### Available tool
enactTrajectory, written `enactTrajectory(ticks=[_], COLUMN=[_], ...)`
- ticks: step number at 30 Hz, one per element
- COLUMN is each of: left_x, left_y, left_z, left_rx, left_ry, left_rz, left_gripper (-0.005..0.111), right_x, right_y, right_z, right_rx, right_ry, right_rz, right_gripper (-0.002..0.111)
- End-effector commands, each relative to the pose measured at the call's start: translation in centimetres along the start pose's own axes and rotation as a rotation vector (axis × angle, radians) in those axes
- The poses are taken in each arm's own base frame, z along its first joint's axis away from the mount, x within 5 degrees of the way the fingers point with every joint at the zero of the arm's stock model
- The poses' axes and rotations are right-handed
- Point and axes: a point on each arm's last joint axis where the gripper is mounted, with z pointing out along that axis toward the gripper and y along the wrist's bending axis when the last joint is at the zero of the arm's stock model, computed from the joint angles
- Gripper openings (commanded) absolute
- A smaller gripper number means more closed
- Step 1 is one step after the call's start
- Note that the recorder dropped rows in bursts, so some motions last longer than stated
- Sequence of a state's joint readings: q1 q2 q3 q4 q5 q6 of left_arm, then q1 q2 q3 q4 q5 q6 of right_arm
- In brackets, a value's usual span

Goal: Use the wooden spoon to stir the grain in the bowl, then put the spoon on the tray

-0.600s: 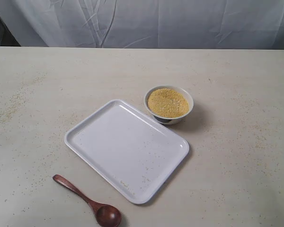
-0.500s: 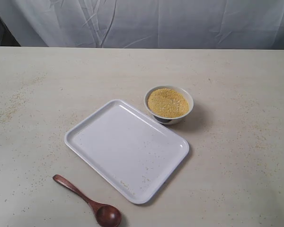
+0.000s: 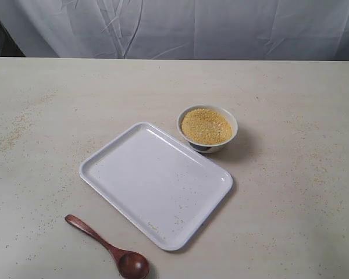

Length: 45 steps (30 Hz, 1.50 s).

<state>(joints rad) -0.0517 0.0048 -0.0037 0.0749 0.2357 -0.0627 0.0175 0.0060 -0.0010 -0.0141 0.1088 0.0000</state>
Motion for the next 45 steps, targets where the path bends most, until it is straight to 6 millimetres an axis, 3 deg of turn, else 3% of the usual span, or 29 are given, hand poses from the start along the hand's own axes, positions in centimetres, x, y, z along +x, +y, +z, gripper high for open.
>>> enactTrajectory(ticks=[1,8,13,16,21,25,27,30,34,38,41,45], left_x=[0.1,0.1,0.1,0.1,0.1,0.1,0.1,0.1,0.1,0.1,0.1,0.1], left_y=[0.0,0.0,0.0,0.0,0.0,0.0,0.0,0.0,0.0,0.0,0.0,0.0], left_z=[0.0,0.0,0.0,0.0,0.0,0.0,0.0,0.0,0.0,0.0,0.0,0.0], left_rx=[0.0,0.0,0.0,0.0,0.0,0.0,0.0,0.0,0.0,0.0,0.0,0.0], left_ry=[-0.006,-0.006,-0.006,-0.006,-0.006,-0.006,-0.006,-0.006,-0.006,-0.006,-0.006,-0.006], left_rz=[-0.006,-0.006,-0.006,-0.006,-0.006,-0.006,-0.006,-0.006,-0.006,-0.006,-0.006,-0.006], left_gripper=[0.0,0.0,0.0,0.0,0.0,0.0,0.0,0.0,0.0,0.0,0.0,0.0], right_x=[-2.7,-4.7,-4.7,-4.9,-8.3,-11.1,-12.1,-11.9,-10.0,-8.4,-8.8,-10.8], right_y=[0.0,0.0,-0.1,-0.1,-0.1,-0.1,-0.2,-0.1,0.6,1.5,2.5,4.9], right_z=[-0.5,-1.4,-1.4,-1.1,-0.3,1.6,3.1,5.3,7.9,9.8,11.3,12.9], right_rx=[0.005,0.004,0.007,0.006,0.004,-0.004,-0.004,-0.002,-0.038,-0.134,-0.219,-0.347], right_ry=[-0.312,-0.545,-0.554,-0.42,-0.037,0.28,0.344,0.393,0.557,0.748,0.827,0.871], right_rz=[0.001,-0.002,0.013,0.023,0.001,0.009,0.007,0.035,0.185,0.193,0.188,0.131], right_gripper=[-0.001,-0.001,-0.001,-0.001,-0.001,-0.001,-0.001,-0.001,-0.001,-0.001,-0.001,-0.001])
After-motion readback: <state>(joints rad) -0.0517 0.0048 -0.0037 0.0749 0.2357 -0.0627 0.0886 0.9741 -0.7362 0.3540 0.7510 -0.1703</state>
